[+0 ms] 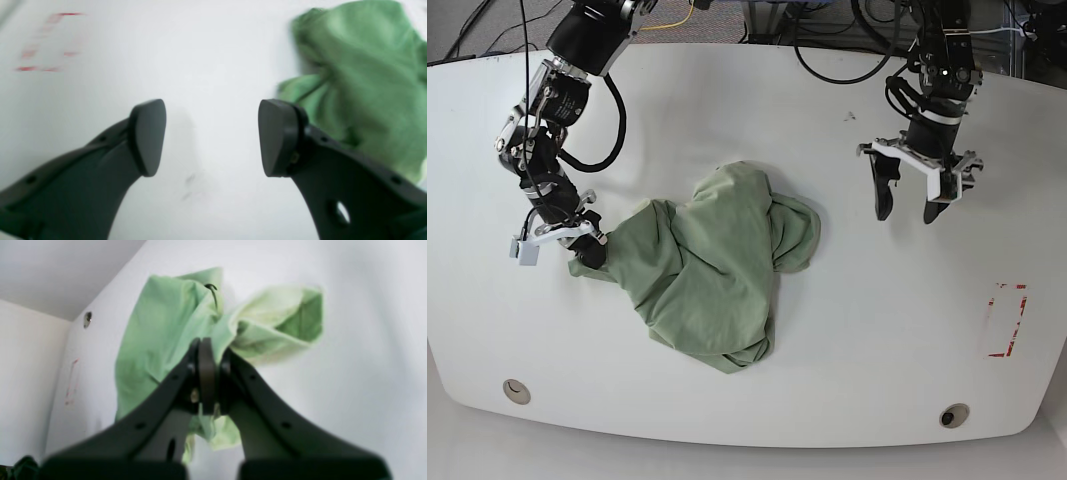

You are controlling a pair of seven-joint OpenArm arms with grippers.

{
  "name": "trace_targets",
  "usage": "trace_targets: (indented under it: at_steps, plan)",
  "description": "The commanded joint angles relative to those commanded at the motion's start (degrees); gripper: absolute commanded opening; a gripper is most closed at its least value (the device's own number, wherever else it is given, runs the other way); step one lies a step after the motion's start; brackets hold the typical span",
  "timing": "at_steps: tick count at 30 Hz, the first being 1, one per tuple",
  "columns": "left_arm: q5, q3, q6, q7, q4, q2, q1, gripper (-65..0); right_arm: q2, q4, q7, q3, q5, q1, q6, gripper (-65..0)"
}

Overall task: Layout the t-shirt on the table in an organized manner, then fold the t-shirt properly
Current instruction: 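Lower the left gripper and pinch the shirt fabric opposite the right gripper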

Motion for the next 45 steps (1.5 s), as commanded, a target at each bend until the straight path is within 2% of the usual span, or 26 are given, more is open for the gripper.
trace_targets:
  at_steps: [5,13,19,27,45]
  plan:
    - [-5.4,0.0,0.0,6.4,-6.7,0.8,-7.1,-24.2,0.0,4.8,0.0,-1.7,-0.2,-2.1,0.00,-65.0]
    - [-10.1,0.5,-0.5,8.4,-17.2,0.5,-12.1,-24.2,0.3,9.1,0.0,-1.7,-0.2,-5.2,0.00,-65.0]
    - [-10.4,4.3,-4.7,8.4,-19.6,-0.5,-12.3,-24.2,0.4,11.5,0.0,-1.7,-0.1,-7.0,0.00,-65.0]
    - [-10.2,9.1,-4.7,8.4,-20.0,-0.5,-12.0,-24.2,0.2,12.4,0.0,-1.7,0.0,-8.5,0.00,-65.0]
    - [-10.4,11.3,-4.7,8.1,-30.1,-0.4,-14.9,-24.2,0.0,13.5,0.0,-1.3,0.2,-10.7,0.00,-65.0]
